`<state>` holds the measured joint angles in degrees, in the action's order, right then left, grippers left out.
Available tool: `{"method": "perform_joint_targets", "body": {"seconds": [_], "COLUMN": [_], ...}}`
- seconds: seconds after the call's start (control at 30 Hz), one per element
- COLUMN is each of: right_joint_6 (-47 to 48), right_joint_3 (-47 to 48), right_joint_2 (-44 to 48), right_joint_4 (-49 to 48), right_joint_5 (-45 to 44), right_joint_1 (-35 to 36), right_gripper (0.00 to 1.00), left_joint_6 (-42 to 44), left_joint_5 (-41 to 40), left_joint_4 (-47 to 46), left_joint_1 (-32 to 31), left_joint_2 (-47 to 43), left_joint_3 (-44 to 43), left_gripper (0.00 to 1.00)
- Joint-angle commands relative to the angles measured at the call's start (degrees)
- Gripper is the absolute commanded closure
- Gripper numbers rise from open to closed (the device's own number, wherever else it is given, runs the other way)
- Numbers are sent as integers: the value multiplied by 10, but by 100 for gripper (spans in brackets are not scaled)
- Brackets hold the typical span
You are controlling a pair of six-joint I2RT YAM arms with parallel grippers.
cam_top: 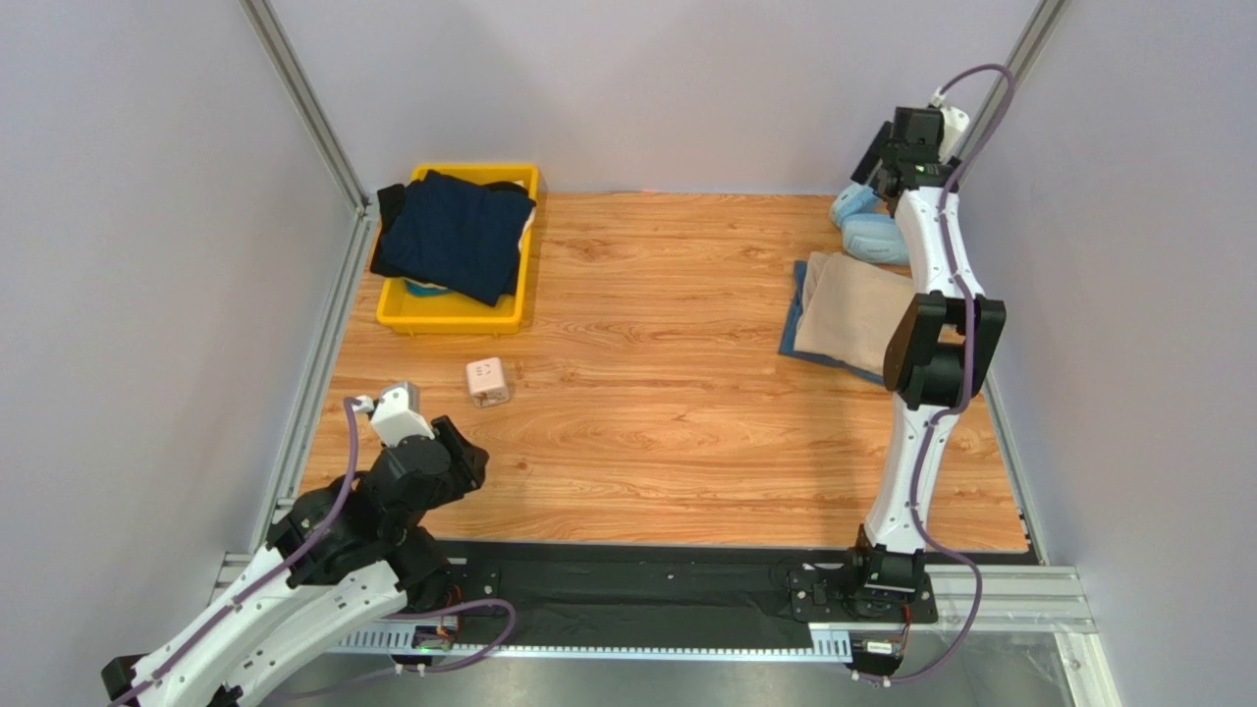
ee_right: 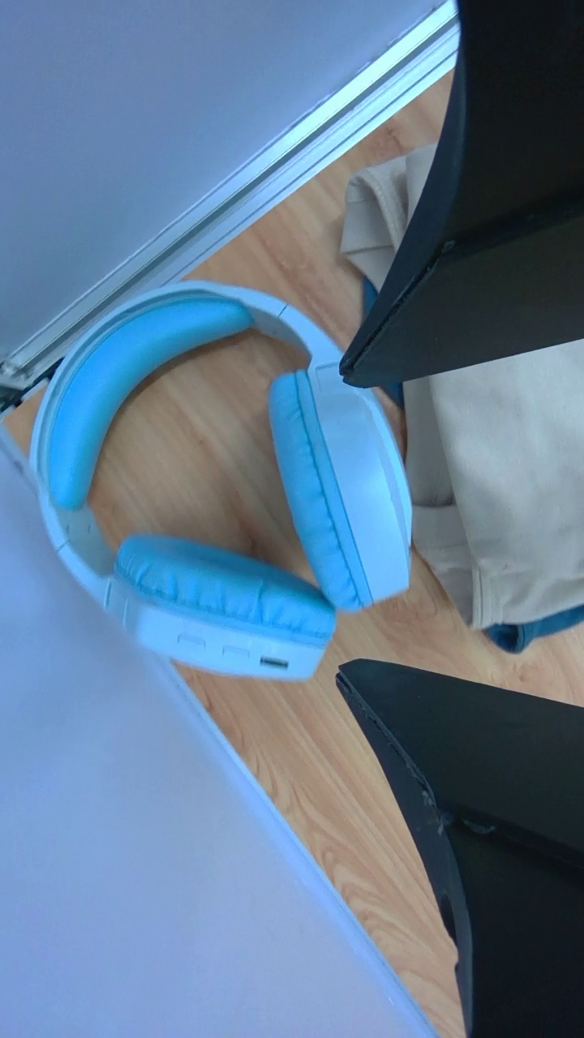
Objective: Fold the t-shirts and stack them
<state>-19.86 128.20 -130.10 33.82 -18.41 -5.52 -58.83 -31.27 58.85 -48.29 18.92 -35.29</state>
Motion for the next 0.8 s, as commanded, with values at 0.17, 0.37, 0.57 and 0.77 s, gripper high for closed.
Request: {"method": "perform_joint_targets", "body": {"seconds": [0.17,0.37,0.57,0.77], "right_joint_6": [-40,9,39,59], "right_joint_3": [-60,-68,-70,-58], "right_joint_2": [14,0,-22,-66], "right_joint_4": [41,36,0,-10], "right_joint_5": [30,36,66,111], "right_joint_1": [-48,-63,-71,-74], "right_gripper": [11,11,10,10], "left_joint_6": [-1,-7,1,1], "left_joint_5": [13,19,21,26], "left_joint_4": [-25,-32,-34,-32], "left_joint_1": [1,1,1,1], "left_joint_2": [11,12,13,13], "left_joint_3": [7,18,15,18], "left_gripper": [44,44,44,44]}}
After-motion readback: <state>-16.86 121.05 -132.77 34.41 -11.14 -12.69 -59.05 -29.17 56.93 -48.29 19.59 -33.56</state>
